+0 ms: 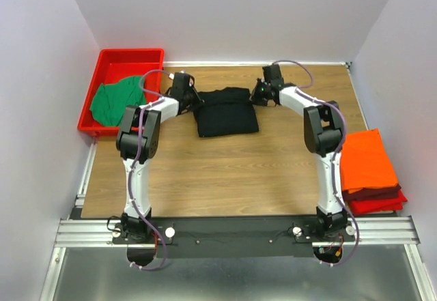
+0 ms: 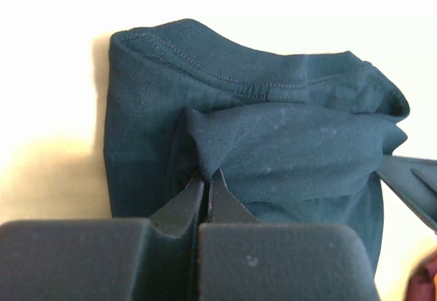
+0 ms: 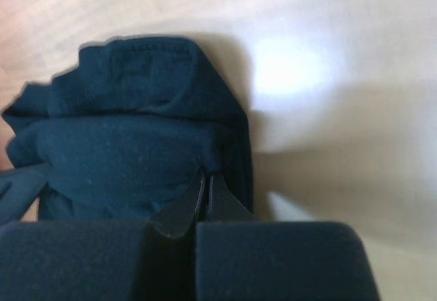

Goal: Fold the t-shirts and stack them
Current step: Fold the tshirt

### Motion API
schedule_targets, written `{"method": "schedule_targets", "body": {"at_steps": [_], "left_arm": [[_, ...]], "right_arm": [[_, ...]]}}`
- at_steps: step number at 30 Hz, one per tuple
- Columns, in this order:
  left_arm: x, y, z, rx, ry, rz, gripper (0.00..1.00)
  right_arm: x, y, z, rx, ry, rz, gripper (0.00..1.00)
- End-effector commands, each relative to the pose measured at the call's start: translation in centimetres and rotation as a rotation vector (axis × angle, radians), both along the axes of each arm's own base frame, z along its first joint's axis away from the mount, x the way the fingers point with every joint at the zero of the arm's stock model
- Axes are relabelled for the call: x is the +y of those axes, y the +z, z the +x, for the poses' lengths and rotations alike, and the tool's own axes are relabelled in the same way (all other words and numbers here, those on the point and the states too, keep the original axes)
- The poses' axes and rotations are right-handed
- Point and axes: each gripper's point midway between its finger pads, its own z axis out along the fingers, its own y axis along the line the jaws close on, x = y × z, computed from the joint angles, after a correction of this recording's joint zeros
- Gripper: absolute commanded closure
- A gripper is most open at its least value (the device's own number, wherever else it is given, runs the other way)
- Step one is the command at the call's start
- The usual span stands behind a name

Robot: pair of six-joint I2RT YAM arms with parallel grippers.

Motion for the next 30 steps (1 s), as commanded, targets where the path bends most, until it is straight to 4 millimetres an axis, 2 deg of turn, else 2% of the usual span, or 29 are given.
{"method": "schedule_targets", "body": {"at_steps": [1,3,4,5,6,7,8,9,10,11,13,14,17,20,21,23,24,25,27,28,30], "left_arm": [[-2.2,-2.9,-7.8,0.148,-0.045,0.024,1.00],[-3.3,-2.2,-10.1,0.133,-0.066,0.011,1.00],[-3.8,-3.4,-13.0,0.168,-0.080,0.011,1.00],[-4.2,-1.2,-13.9,0.125,-0.089,-0.011,1.00],[-3.8,-2.1,-16.3,0.147,-0.098,-0.012,1.00],[-3.8,-1.7,-17.3,0.141,-0.107,-0.018,1.00],[-3.9,0.8,-17.9,0.085,-0.115,-0.041,1.00],[-3.9,1.2,-18.9,0.072,-0.125,-0.041,1.00],[-3.2,0.6,-20.6,0.088,-0.123,-0.032,1.00],[-3.1,2.5,-21.0,0.042,-0.128,-0.049,1.00],[-2.3,2.3,-22.4,0.046,-0.131,-0.041,1.00],[-2.1,3.2,-22.7,0.023,-0.137,-0.043,1.00],[-2.0,3.9,-23.3,0.019,-0.152,-0.043,1.00],[-1.7,5.1,-23.1,-0.004,-0.145,-0.036,1.00],[-1.5,5.6,-22.7,-0.019,-0.139,-0.034,1.00],[-0.8,6.0,-22.1,-0.021,-0.122,-0.016,1.00],[-0.5,6.4,-21.5,-0.031,-0.111,-0.012,1.00],[0.4,6.1,-20.8,-0.025,-0.092,0.000,1.00],[1.0,6.1,-20.0,-0.024,-0.083,0.002,1.00],[1.6,5.9,-19.1,-0.024,-0.067,0.016,1.00],[2.4,5.5,-18.0,-0.018,-0.047,0.037,1.00]], "right_arm": [[-1.4,-4.0,-8.1,0.158,-0.042,-0.066,1.00],[-2.1,-3.8,-10.7,0.162,-0.045,-0.064,0.99],[-2.8,-3.2,-13.6,0.172,-0.042,-0.065,1.00],[-3.1,-3.2,-15.0,0.165,-0.044,-0.061,1.00],[-3.9,-2.5,-18.0,0.160,-0.039,-0.058,1.00],[-4.1,-2.4,-19.8,0.165,-0.034,-0.053,1.00],[-4.4,-1.7,-20.8,0.142,-0.041,-0.046,1.00],[-4.8,-1.3,-21.9,0.135,-0.044,-0.040,1.00],[-5.1,0.9,-22.8,0.078,-0.048,-0.017,1.00],[-5.9,0.1,-24.7,0.100,-0.059,-0.025,0.99],[-6.2,1.1,-25.6,0.070,-0.070,-0.003,1.00],[-6.4,2.1,-26.1,0.044,-0.075,0.012,1.00],[-6.3,4.5,-25.8,-0.010,-0.080,0.041,1.00],[-6.0,5.9,-24.9,-0.039,-0.078,0.043,0.99],[-5.8,6.7,-24.0,-0.059,-0.079,0.044,0.99],[-5.6,7.1,-23.1,-0.072,-0.075,0.031,0.99],[-5.2,7.7,-21.9,-0.082,-0.073,0.028,0.99],[-5.0,7.7,-21.2,-0.087,-0.069,0.019,0.99],[-4.6,7.8,-19.9,-0.086,-0.073,0.012,0.98],[-4.0,7.8,-18.5,-0.087,-0.066,0.003,0.96],[-3.6,6.9,-17.3,-0.070,-0.058,-0.013,0.95]]}}
